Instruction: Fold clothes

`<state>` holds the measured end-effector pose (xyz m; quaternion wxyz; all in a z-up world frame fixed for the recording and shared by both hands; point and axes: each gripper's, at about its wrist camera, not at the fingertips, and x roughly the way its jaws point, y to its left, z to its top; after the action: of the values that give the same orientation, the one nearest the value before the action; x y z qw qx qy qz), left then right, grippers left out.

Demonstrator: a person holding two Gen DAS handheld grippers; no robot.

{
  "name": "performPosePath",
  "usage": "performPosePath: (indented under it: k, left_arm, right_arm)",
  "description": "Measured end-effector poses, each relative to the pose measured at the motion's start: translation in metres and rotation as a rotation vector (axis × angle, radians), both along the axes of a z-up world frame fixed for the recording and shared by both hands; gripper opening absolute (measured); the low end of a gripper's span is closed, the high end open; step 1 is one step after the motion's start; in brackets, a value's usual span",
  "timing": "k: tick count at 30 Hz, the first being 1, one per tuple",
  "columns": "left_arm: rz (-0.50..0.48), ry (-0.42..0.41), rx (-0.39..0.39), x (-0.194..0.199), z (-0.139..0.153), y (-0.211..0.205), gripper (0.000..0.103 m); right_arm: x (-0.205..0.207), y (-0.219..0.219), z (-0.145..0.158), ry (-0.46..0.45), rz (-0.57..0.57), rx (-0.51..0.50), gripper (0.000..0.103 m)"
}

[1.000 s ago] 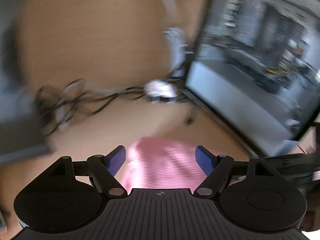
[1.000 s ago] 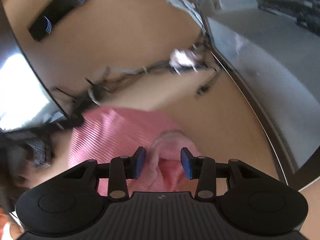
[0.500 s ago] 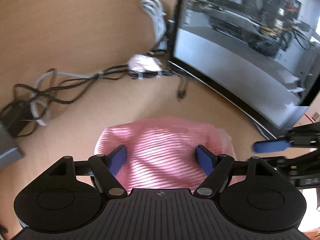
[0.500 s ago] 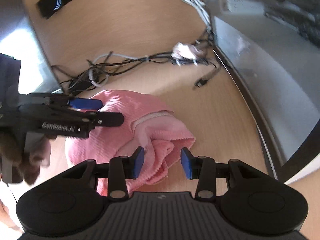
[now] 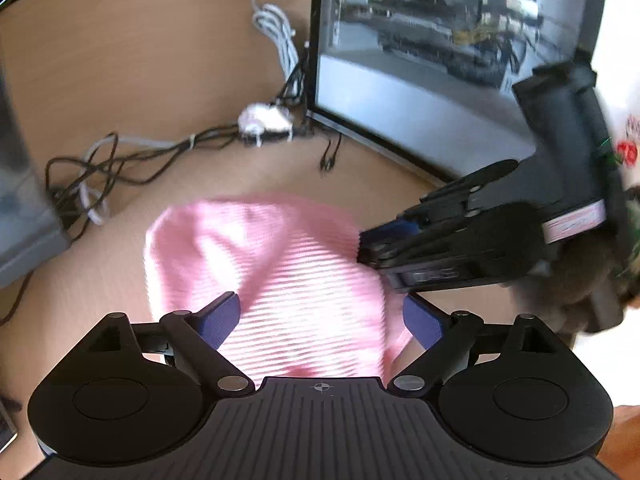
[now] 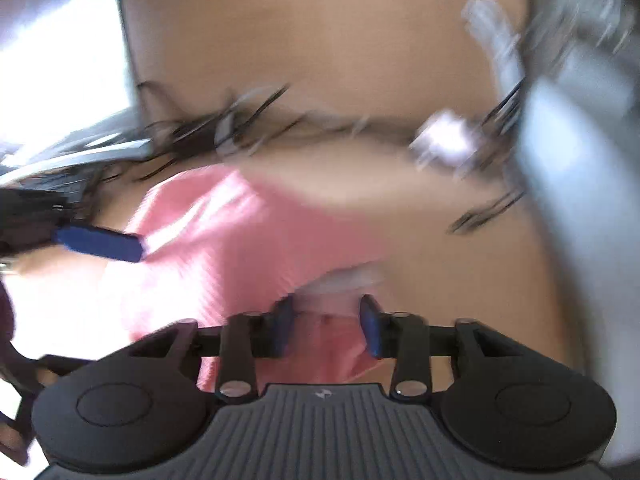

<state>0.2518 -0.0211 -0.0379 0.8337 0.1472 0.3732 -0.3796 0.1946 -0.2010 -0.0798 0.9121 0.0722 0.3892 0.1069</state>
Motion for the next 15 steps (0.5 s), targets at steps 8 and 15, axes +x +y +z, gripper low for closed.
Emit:
performPosePath:
  k: [8, 15]
  left_arm:
    - [0.15, -0.072, -0.001, -0.005, 0.007, 0.026, 0.094]
    - [0.208, -0.125, 0.057, -0.009, 0.008, 0.026, 0.094]
  right_arm:
    - [-0.056, 0.009, 0.026, -0.175, 0.178, -0.263, 0.025]
    - [-0.036, 0.042, 0.006, -0.274, 0.344, -0.563, 0.025]
